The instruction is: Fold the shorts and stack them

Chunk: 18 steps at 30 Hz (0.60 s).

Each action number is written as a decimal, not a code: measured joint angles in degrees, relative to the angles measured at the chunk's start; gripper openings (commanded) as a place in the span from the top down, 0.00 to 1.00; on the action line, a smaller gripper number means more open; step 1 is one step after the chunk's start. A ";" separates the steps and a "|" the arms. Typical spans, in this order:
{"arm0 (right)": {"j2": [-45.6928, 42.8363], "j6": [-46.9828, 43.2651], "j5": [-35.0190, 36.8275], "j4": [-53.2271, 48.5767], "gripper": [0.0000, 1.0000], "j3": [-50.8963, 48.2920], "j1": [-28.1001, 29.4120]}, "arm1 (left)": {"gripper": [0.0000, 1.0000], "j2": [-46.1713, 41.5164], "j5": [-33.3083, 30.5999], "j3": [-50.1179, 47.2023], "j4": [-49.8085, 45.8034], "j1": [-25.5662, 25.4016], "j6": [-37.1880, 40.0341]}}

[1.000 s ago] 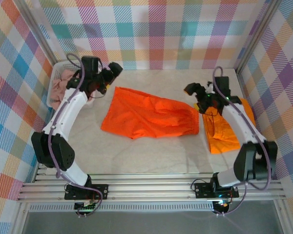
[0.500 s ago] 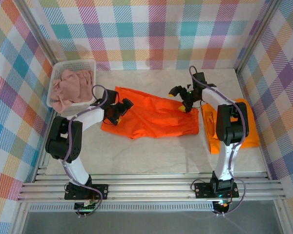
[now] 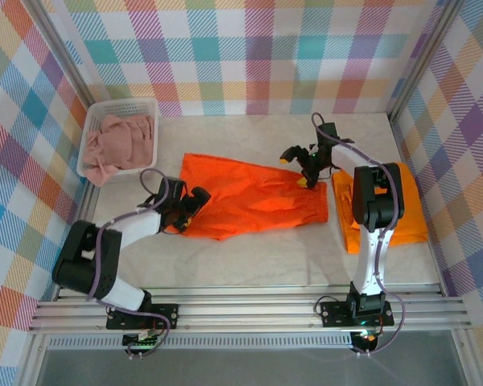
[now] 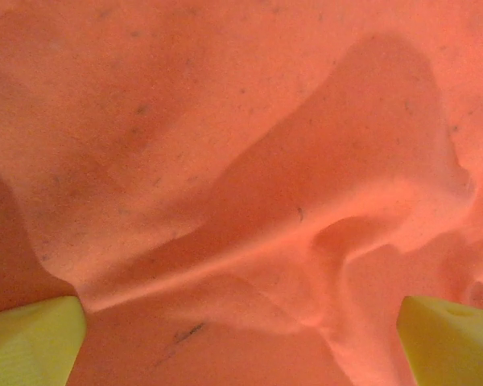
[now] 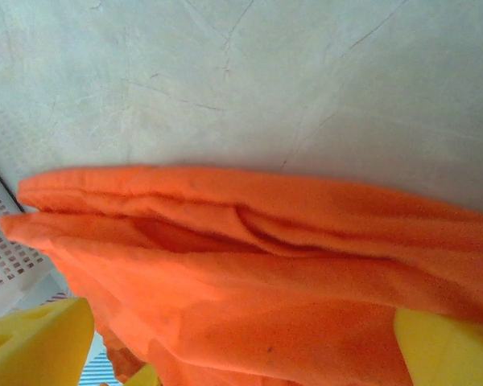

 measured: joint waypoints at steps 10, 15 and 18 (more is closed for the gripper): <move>-1.49 -2.12 -1.97 1.40 0.02 -0.31 4.96 | 0.00 -21.81 -6.08 -7.61 -12.02 -0.26 -1.57; -11.15 -3.76 -2.49 3.45 0.00 -4.46 9.01 | 0.00 -23.37 -6.51 7.37 -19.19 0.33 1.09; -19.39 -4.76 -2.80 5.09 0.00 -8.26 10.99 | 0.00 -17.92 -4.63 17.27 -19.41 1.16 2.84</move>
